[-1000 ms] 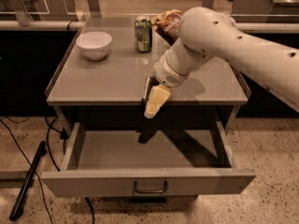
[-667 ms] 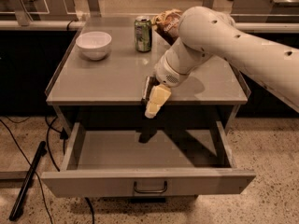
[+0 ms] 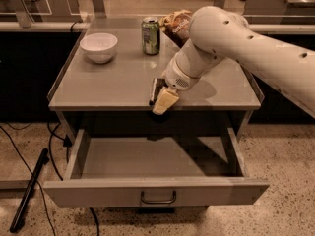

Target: Place rxbar chocolate into top drawer

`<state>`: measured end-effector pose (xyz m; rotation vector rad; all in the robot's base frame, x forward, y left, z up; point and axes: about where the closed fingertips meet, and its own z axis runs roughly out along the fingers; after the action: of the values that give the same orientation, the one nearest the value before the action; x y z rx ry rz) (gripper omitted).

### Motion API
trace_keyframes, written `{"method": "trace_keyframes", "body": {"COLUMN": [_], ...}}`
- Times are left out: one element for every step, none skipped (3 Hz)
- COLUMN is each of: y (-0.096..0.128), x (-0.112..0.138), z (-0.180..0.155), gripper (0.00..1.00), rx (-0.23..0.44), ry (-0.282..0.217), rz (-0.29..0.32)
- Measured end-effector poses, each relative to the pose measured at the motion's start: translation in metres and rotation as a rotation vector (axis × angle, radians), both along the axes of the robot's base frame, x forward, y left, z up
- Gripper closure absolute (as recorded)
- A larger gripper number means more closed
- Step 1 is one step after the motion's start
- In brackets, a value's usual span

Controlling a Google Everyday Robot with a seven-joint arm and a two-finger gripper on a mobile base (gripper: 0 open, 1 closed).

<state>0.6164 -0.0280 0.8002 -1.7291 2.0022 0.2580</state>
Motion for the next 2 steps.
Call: {"method": "trace_keyframes", "body": {"y": [0.0004, 0.0001], "x": [-0.0011, -0.0035], "z": [0.0055, 0.0096], "gripper": [0.76, 0.99], "rx": [-0.003, -0.003], "ry": [0.000, 0.000], "rz": [-0.001, -0.001]}}
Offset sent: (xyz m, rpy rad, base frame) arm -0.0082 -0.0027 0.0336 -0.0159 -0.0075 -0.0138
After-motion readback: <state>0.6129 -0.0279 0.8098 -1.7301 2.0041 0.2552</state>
